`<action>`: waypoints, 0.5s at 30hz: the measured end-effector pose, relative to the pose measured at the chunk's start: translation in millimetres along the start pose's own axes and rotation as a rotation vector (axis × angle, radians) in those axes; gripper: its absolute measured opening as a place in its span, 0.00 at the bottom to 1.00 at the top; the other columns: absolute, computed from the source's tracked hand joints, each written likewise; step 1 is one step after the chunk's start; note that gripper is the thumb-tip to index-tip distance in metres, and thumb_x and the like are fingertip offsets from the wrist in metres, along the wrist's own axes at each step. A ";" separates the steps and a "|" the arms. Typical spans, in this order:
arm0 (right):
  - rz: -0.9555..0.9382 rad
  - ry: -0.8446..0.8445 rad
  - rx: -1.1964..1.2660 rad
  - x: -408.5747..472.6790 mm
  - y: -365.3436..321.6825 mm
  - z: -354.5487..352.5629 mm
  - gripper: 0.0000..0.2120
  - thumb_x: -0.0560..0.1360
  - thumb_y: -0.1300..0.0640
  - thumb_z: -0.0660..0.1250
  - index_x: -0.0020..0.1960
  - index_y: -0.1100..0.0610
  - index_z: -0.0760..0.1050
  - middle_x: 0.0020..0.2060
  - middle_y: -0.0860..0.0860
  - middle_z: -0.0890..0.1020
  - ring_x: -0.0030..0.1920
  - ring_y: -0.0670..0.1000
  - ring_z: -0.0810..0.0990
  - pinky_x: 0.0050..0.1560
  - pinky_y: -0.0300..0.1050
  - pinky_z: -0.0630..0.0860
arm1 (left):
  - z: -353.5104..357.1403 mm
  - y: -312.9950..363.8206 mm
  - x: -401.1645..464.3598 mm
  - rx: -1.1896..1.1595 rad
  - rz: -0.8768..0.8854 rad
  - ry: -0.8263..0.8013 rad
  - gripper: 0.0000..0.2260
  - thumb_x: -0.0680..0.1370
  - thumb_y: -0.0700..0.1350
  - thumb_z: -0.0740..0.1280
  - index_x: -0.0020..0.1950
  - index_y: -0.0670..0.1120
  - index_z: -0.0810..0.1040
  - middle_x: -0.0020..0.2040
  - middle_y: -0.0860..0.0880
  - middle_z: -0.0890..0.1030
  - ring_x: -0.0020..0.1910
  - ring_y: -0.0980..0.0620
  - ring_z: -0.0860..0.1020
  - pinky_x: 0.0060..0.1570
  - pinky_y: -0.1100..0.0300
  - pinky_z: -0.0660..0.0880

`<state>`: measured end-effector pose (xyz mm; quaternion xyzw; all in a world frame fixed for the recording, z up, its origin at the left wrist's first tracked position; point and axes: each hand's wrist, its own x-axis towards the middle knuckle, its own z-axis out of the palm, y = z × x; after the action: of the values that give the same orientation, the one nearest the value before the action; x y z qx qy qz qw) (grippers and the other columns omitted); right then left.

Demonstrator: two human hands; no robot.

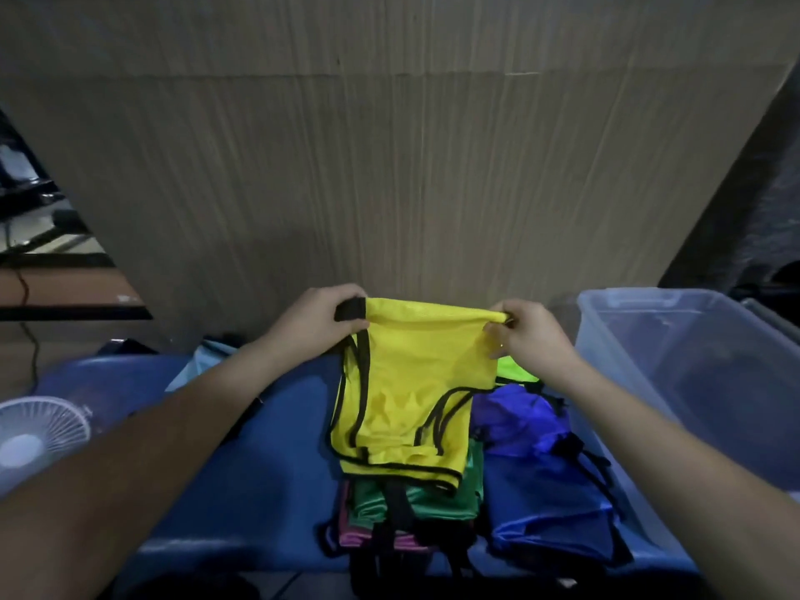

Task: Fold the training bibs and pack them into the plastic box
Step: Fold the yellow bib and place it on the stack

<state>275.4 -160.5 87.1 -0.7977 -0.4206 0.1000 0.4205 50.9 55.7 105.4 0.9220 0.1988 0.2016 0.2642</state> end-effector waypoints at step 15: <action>-0.255 -0.066 -0.165 -92.1 14.1 31.6 0.10 0.71 0.69 0.70 0.48 0.56 0.80 0.45 0.49 0.79 0.46 0.51 0.79 0.51 0.50 0.77 | 39.4 -37.6 -95.6 0.249 0.252 -0.015 0.13 0.75 0.39 0.74 0.55 0.52 0.77 0.54 0.57 0.76 0.56 0.55 0.76 0.52 0.53 0.77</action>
<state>209.7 -215.6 38.7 -0.7658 -0.5388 0.0371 0.3490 -20.4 23.8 27.8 0.9667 0.1032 0.2001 0.1218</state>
